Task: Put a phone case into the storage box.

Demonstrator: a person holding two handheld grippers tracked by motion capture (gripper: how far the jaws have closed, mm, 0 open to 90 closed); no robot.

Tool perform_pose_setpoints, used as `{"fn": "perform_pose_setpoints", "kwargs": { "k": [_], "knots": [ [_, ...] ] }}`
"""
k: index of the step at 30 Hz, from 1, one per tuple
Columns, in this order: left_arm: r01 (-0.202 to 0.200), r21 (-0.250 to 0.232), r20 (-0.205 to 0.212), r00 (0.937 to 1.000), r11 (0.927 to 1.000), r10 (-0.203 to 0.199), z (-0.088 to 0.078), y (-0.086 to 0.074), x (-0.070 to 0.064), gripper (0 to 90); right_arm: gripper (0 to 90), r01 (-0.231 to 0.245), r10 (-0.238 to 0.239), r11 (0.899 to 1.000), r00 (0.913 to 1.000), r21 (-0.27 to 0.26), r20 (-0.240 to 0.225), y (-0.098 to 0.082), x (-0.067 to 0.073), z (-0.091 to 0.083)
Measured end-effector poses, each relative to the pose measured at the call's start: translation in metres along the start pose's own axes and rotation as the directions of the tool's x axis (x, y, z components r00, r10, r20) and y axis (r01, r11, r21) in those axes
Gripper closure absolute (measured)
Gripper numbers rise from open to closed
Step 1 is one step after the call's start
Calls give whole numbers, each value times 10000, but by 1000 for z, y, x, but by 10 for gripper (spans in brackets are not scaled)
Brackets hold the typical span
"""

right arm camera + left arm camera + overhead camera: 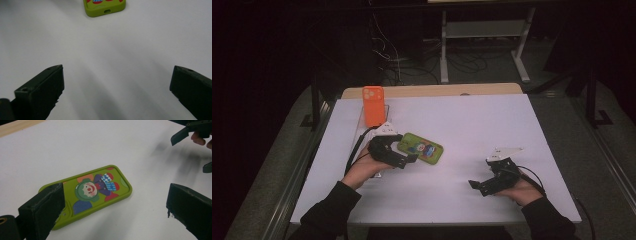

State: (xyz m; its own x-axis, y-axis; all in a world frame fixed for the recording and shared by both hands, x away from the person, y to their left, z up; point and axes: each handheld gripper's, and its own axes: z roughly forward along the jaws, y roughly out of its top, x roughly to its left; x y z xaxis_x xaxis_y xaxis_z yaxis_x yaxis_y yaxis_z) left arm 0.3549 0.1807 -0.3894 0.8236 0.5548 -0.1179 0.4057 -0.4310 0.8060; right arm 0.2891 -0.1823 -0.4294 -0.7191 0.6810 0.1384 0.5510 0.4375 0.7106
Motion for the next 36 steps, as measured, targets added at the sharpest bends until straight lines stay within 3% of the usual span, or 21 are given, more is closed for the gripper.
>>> {"fn": "perform_pose_setpoints", "kwargs": {
  "k": [9, 18, 29, 36],
  "knots": [
    [2, -5, 43, 10000, 10000, -2, 0, 0, -1, 19, 0, -87, 92, 9996, 9998, 265, -155, 8, 0, -7],
    [20, -29, 54, 10000, 10000, -20, 0, 0, -1, 19, 0, -107, 128, 9986, 9991, 511, -415, 28, 1, -5],
    [-15, -26, 69, 10000, 10000, 15, 0, -1, -1, 19, 0, 348, -314, 9980, 9973, 521, -660, 58, 3, 15],
    [30, -24, 62, 10000, 10000, -30, 0, -1, -2, 19, 0, 615, -559, 9948, 9959, 810, -705, 80, 5, 35]
  ]
}}
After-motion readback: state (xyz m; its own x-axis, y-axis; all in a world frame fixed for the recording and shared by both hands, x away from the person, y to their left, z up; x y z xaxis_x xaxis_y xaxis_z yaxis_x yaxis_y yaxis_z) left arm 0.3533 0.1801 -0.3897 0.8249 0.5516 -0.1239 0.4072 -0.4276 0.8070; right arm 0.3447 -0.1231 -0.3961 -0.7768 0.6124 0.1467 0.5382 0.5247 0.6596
